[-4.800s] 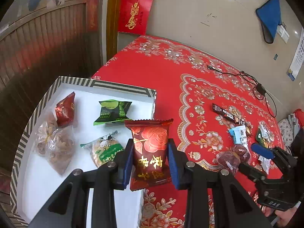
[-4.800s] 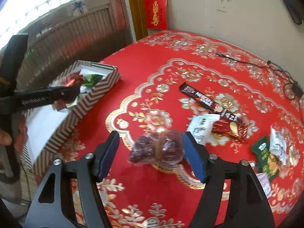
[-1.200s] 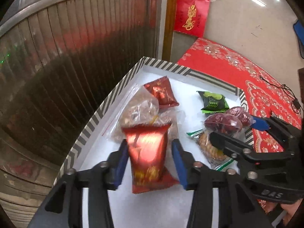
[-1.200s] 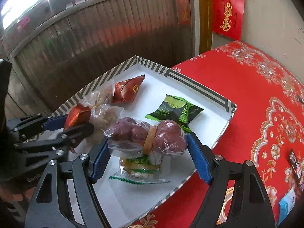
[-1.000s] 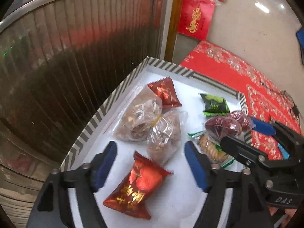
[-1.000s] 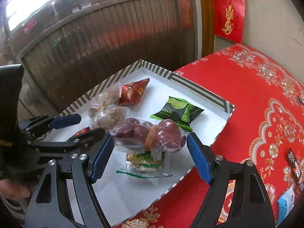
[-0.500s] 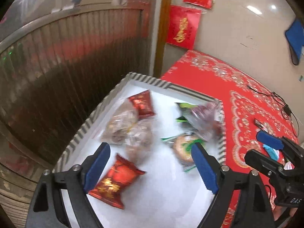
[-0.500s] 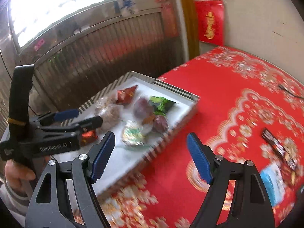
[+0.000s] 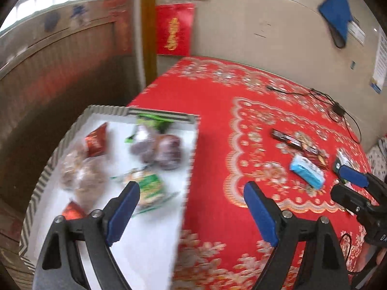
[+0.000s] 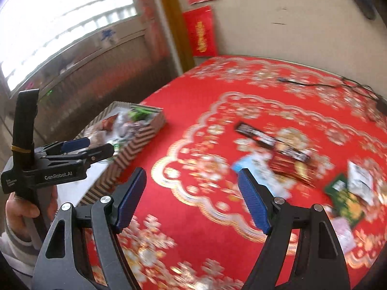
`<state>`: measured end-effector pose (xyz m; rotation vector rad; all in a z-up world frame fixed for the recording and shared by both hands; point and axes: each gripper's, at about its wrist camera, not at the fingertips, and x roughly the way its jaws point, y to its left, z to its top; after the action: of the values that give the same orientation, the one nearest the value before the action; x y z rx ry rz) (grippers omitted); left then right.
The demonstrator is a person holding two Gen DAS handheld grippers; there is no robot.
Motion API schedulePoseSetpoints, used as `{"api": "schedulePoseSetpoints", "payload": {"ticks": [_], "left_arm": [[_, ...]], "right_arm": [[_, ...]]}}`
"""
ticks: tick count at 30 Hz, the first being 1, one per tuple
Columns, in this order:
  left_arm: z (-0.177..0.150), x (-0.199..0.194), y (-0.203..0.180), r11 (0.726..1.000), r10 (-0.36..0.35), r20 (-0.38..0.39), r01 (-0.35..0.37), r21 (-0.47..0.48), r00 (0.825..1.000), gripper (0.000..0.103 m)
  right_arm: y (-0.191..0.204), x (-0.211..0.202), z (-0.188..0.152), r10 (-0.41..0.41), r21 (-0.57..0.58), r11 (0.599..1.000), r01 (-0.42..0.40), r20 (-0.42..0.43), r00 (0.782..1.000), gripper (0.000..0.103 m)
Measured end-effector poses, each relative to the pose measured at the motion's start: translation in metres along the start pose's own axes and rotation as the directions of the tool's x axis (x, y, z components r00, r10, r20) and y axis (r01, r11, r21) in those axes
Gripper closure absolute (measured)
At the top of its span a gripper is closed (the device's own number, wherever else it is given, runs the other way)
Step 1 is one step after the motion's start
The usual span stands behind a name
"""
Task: Organize snacks
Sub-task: 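Move both tools back over the snack pile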
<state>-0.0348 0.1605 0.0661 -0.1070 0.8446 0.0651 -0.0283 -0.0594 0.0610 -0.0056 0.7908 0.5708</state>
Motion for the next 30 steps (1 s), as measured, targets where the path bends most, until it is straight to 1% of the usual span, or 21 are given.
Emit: {"api": "schedulePoseSetpoints", "payload": {"ticks": [8, 11, 16, 21, 23, 27, 30], "left_arm": [[0.003, 0.01, -0.058, 0.995, -0.054, -0.022, 0.055, 0.083, 0.998, 0.014], [0.005, 0.018, -0.074, 0.993, -0.07, -0.041, 0.073, 0.095, 0.997, 0.014], [0.005, 0.034, -0.098, 0.987, -0.096, -0.09, 0.106, 0.117, 0.991, 0.014], [0.006, 0.05, -0.121, 0.981, -0.149, -0.156, 0.165, 0.1, 0.976, 0.014], [0.008, 0.055, -0.132, 0.979, -0.165, -0.169, 0.182, 0.09, 0.972, 0.014], [0.015, 0.065, -0.154, 0.977, -0.192, -0.178, 0.204, 0.057, 0.965, 0.014], [0.02, 0.078, -0.171, 0.981, -0.173, -0.186, 0.186, 0.051, 0.967, 0.014]], "right_arm": [[-0.05, -0.027, -0.021, -0.101, 0.066, 0.993, 0.101, -0.003, 0.995, 0.024], [-0.064, -0.035, -0.028, -0.141, 0.077, 0.987, 0.141, -0.005, 0.99, 0.024], [-0.088, -0.047, -0.042, -0.176, 0.117, 0.977, 0.177, -0.014, 0.984, 0.024], [-0.112, -0.058, -0.053, -0.2, 0.156, 0.967, 0.201, -0.019, 0.98, 0.024], [-0.121, -0.064, -0.056, -0.213, 0.173, 0.962, 0.212, -0.015, 0.977, 0.024], [-0.139, -0.076, -0.06, -0.236, 0.209, 0.95, 0.231, -0.002, 0.972, 0.024], [-0.152, -0.082, -0.065, -0.244, 0.239, 0.942, 0.237, -0.001, 0.97, 0.024]]}}
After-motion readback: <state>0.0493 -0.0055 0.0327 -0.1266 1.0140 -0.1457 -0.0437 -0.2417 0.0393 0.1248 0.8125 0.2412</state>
